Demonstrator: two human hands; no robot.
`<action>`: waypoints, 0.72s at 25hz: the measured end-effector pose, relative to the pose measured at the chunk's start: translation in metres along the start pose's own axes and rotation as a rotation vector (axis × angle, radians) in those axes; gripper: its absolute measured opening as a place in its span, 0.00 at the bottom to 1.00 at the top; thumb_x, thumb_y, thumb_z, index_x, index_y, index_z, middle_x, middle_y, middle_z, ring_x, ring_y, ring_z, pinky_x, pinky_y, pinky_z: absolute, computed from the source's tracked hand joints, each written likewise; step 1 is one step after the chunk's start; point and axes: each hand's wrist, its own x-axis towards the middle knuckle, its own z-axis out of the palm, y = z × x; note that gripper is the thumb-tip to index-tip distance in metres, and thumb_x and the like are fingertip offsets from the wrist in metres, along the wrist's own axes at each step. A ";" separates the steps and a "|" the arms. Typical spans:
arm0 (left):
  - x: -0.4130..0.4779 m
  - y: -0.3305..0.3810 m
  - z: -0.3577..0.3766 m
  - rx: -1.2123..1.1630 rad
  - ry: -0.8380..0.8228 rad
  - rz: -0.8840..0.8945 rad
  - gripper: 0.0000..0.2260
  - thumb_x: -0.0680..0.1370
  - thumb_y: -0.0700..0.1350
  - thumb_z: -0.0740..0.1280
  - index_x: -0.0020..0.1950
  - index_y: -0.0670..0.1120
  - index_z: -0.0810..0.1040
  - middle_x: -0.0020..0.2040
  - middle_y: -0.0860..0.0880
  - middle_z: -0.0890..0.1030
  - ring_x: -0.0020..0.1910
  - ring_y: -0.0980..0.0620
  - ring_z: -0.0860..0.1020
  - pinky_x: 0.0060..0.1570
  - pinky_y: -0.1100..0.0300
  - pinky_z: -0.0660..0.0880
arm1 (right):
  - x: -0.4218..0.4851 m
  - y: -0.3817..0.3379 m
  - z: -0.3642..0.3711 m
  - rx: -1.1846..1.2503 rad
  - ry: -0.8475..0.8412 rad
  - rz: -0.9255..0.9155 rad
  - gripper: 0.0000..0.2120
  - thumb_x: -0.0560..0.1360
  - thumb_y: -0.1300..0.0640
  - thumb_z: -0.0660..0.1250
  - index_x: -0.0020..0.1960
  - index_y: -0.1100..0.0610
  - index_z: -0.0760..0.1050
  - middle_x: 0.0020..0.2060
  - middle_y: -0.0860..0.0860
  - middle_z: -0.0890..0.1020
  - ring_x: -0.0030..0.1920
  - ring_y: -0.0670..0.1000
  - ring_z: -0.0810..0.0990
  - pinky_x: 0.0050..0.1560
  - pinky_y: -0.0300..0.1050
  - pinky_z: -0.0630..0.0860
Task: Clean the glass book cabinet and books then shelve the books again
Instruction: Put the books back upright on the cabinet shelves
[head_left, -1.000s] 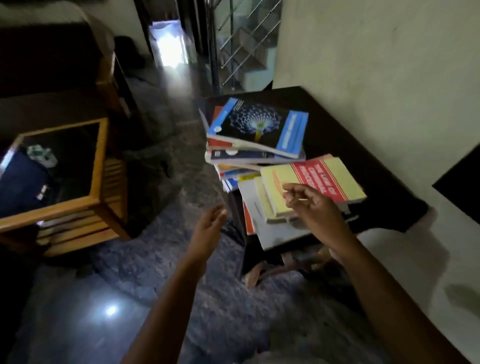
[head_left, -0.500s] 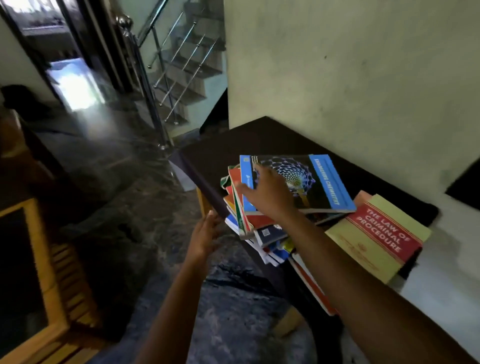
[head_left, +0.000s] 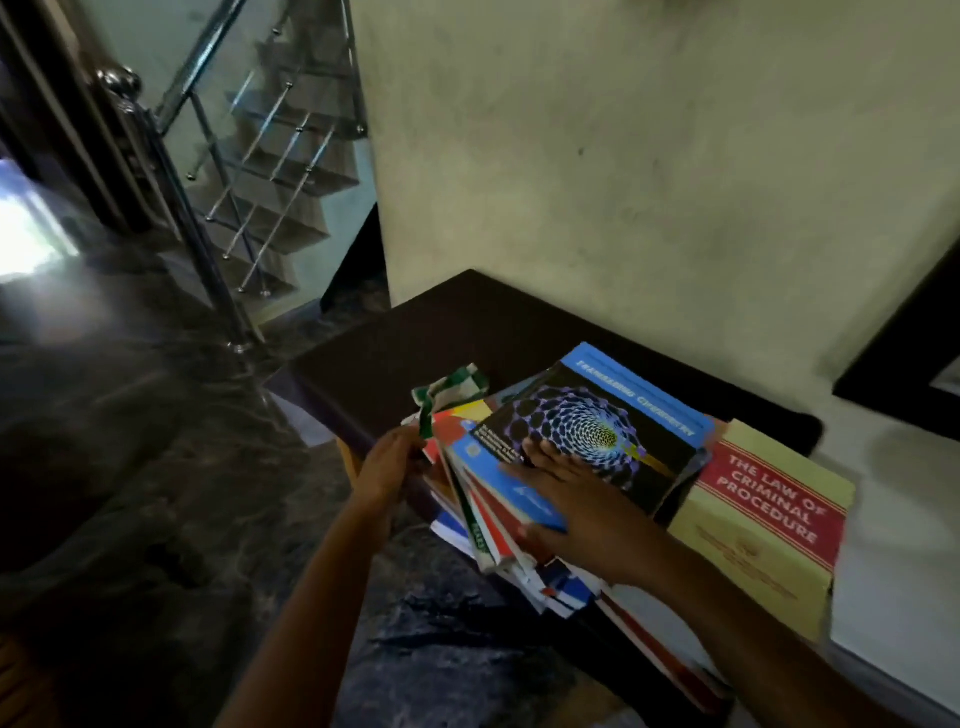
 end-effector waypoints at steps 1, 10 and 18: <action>0.007 0.005 0.001 0.033 -0.036 0.001 0.14 0.81 0.49 0.57 0.55 0.42 0.78 0.48 0.40 0.81 0.38 0.50 0.78 0.28 0.65 0.73 | -0.008 0.007 -0.011 0.101 -0.079 -0.002 0.31 0.78 0.50 0.62 0.75 0.43 0.50 0.74 0.41 0.44 0.73 0.40 0.40 0.72 0.40 0.44; 0.055 0.044 0.023 0.577 -0.216 0.388 0.09 0.82 0.47 0.57 0.57 0.48 0.75 0.50 0.51 0.76 0.42 0.59 0.75 0.44 0.66 0.71 | 0.089 -0.050 0.013 -0.063 0.262 0.568 0.51 0.63 0.23 0.31 0.77 0.54 0.43 0.76 0.59 0.45 0.75 0.59 0.41 0.72 0.62 0.41; 0.080 0.043 0.042 0.848 -0.639 0.618 0.10 0.80 0.46 0.61 0.43 0.48 0.80 0.35 0.50 0.79 0.29 0.62 0.76 0.31 0.71 0.67 | 0.038 -0.036 0.013 0.179 0.361 0.650 0.39 0.71 0.28 0.51 0.74 0.49 0.56 0.75 0.45 0.53 0.74 0.47 0.52 0.70 0.39 0.46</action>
